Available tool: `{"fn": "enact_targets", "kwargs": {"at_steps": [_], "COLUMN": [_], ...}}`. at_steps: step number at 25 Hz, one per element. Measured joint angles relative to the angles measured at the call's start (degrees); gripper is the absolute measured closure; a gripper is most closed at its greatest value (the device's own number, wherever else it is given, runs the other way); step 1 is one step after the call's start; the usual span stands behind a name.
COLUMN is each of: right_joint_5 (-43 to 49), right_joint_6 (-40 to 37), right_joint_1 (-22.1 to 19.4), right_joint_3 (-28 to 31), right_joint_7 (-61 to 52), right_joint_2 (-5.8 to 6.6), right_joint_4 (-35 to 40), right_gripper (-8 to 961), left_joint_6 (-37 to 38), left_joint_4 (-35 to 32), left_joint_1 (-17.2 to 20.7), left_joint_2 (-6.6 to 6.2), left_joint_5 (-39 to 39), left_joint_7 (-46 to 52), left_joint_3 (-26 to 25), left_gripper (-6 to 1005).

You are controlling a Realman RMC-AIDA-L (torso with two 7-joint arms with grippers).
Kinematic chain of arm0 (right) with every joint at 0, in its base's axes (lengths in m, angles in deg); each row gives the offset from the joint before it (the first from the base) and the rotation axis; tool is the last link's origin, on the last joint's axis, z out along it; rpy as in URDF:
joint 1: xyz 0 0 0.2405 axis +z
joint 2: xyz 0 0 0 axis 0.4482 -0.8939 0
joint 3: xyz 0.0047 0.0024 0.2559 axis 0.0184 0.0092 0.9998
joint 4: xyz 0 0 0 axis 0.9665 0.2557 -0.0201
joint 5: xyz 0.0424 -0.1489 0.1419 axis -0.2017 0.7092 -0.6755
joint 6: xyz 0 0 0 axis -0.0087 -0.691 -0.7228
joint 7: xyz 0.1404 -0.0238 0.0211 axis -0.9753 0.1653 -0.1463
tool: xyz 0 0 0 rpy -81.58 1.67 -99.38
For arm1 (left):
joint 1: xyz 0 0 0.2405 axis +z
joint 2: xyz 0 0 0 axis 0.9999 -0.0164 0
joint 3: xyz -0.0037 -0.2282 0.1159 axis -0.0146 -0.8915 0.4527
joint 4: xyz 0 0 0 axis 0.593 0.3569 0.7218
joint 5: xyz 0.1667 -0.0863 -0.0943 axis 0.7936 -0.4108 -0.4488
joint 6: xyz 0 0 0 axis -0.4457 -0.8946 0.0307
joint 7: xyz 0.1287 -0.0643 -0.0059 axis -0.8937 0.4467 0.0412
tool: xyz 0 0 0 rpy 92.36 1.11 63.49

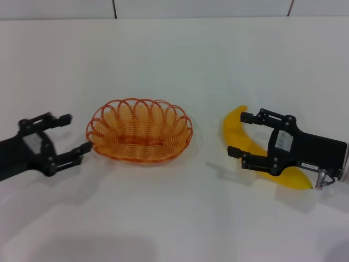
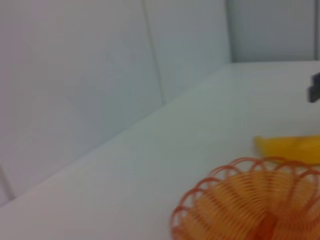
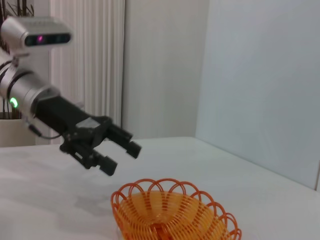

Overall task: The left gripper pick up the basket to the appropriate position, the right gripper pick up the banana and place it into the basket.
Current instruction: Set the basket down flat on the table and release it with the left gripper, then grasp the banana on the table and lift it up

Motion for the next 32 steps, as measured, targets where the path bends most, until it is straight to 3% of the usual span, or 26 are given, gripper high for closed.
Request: {"fn": "enact_targets", "kwargs": {"at_steps": [7,19,32], "right_joint_5": [0.1,8.9,12.8], "right_joint_6": [-1.8,-0.8,2.2], "right_joint_1": [-0.3,-2.7,-1.3], "right_joint_3": [-0.1,-0.6,-0.8], "right_joint_7": [-0.1,-16.5,-17.5], "right_joint_2": [0.01,-0.05,-0.09], "right_joint_4": [0.2,12.6,14.5], "right_gripper": [162,195,231], "left_joint_6": [5.8,6.0,6.2], "left_joint_4": [8.8,10.5,11.1], "left_joint_1": [0.0,-1.4,-2.4], "left_joint_2": [-0.05,-0.08,-0.16], "left_joint_5": [-3.5,-3.5,-3.7], "left_joint_7": [-7.3,-7.2,-7.3], "left_joint_3": [-5.9,-8.0,-8.0], "left_gripper": [259,262,261]}}
